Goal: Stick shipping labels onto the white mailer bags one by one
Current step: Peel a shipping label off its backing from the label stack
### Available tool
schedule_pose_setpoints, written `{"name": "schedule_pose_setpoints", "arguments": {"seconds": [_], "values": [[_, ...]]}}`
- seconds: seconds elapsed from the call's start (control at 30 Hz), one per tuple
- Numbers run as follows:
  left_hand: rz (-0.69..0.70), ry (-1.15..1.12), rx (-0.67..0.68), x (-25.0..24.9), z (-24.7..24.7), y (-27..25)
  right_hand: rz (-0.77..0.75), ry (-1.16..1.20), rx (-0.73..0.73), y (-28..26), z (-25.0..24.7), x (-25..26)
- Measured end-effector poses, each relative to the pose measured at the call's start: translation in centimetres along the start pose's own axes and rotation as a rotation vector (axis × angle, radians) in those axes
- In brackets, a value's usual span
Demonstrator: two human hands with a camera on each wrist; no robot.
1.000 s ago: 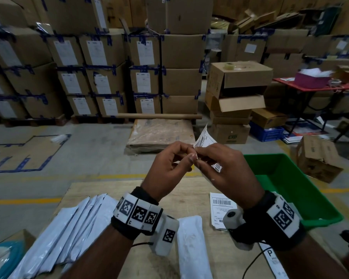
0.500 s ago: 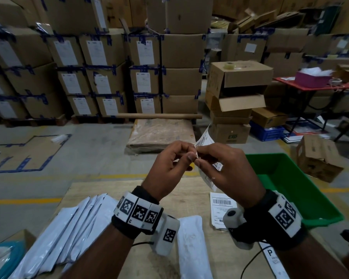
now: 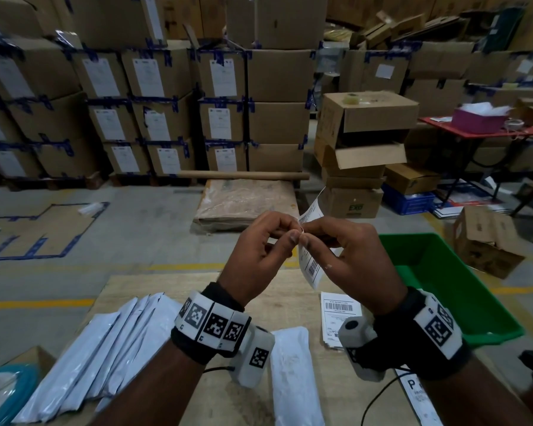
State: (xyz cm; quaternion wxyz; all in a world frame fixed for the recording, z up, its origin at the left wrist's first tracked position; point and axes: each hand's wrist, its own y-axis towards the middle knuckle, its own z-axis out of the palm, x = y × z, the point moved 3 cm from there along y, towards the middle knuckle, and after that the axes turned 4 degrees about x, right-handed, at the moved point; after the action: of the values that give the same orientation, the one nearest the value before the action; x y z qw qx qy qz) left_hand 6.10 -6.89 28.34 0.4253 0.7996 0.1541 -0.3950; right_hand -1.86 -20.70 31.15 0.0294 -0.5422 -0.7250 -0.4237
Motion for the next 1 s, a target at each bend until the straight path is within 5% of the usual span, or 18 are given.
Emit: {"name": "schedule_pose_setpoints", "arguments": {"seconds": [0.5,1.0], "values": [[-0.02,0.014,-0.032,0.2,-0.1,0.1,0.051,0.062,-0.017,0.1,0.1,-0.5],[-0.247,-0.178,-0.005,1.6,1.1,-0.2,0.106,0.058,-0.025,-0.1,1.1,-2.1]]}}
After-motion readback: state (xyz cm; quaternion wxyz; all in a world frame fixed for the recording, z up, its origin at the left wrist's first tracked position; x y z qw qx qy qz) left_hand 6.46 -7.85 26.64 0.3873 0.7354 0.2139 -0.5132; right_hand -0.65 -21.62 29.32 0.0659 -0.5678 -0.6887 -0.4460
